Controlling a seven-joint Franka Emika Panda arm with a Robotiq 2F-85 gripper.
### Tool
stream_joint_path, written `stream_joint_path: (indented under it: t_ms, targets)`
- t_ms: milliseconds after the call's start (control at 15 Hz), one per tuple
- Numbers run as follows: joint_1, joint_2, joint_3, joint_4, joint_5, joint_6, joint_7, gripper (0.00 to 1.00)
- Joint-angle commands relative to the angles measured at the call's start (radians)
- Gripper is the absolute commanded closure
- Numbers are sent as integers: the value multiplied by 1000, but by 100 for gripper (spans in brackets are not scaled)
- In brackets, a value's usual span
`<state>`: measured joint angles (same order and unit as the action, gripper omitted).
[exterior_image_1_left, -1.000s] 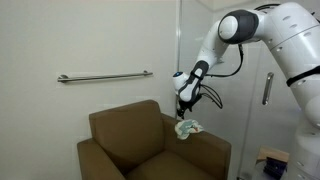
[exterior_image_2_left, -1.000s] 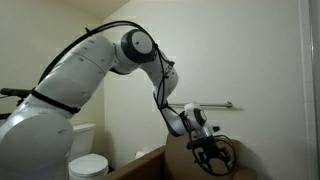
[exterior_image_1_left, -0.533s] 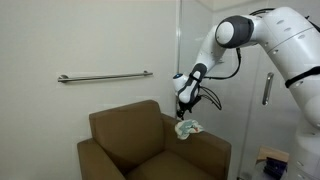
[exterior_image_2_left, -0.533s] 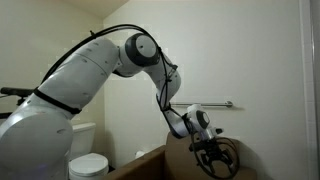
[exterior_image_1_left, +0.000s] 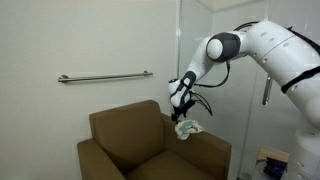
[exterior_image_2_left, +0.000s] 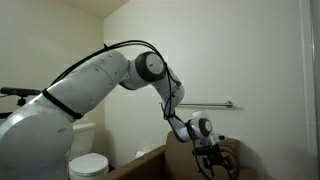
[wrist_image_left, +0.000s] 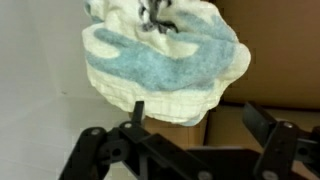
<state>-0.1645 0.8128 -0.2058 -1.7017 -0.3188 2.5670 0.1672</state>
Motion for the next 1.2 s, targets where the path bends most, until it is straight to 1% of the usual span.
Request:
stream_joint_path:
  t_ms: [0, 133, 333, 533, 600, 667, 1000, 1133]
  targets:
    - [-47, 183, 25, 221, 102, -94, -95, 0]
    - [-58, 259, 15, 318, 128, -164, -104, 0]
    - [-74, 329, -14, 426, 135, -267, -90, 0]
    - [-81, 375, -38, 496, 116, -313, -85, 0]
    - [-82, 383, -31, 511, 118, -321, -90, 25]
    - [-80, 387, -27, 523, 115, -329, -97, 26]
    - [-85, 378, 10, 517, 126, -342, -151, 57]
    - [-90, 380, 15, 520, 130, -352, -159, 67]
